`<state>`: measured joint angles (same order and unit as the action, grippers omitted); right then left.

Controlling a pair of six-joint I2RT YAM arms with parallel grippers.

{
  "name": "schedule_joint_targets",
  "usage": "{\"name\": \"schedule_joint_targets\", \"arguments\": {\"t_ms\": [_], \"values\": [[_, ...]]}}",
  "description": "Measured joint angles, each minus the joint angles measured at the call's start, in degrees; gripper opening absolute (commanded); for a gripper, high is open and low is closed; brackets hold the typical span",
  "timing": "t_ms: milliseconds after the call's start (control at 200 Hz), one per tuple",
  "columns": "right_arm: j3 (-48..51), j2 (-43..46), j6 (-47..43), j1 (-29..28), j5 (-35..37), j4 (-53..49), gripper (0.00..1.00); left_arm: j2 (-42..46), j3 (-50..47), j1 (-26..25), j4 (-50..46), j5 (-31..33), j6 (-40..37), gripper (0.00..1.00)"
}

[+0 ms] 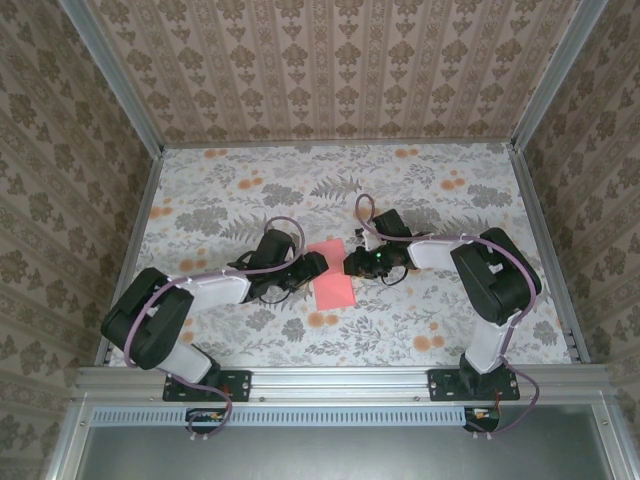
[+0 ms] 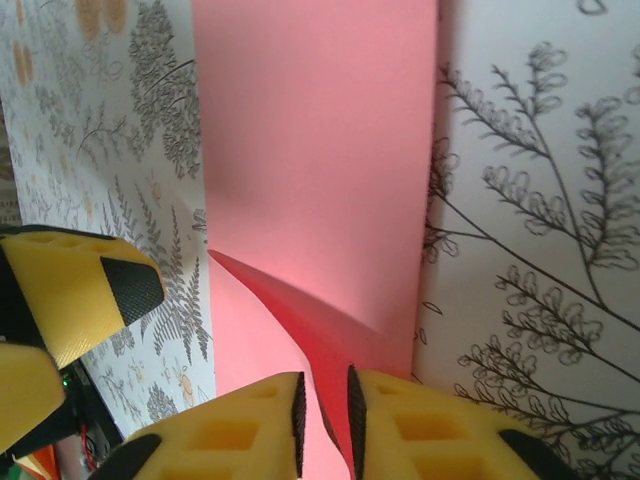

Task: Fold a paper plane with a square sheet of paper (pick it up from the middle)
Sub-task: Turn over the paper at the center of the table.

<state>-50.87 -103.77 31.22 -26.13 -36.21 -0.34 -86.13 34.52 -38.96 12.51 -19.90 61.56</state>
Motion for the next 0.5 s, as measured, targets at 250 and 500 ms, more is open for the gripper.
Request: {"name": "schedule_joint_targets", "arguments": {"t_ms": [250,500], "values": [[0.35,0.02,1.44,0.85,-0.04,2.27,0.08,-0.42,0.0,-0.13,0.85,-0.9,0.28,0.58],[1.81,0.04,3.43,1.99,-0.04,4.61,0.07,-3.34,0.07,-0.39,1.22,-2.01,0.22,0.54]]}}
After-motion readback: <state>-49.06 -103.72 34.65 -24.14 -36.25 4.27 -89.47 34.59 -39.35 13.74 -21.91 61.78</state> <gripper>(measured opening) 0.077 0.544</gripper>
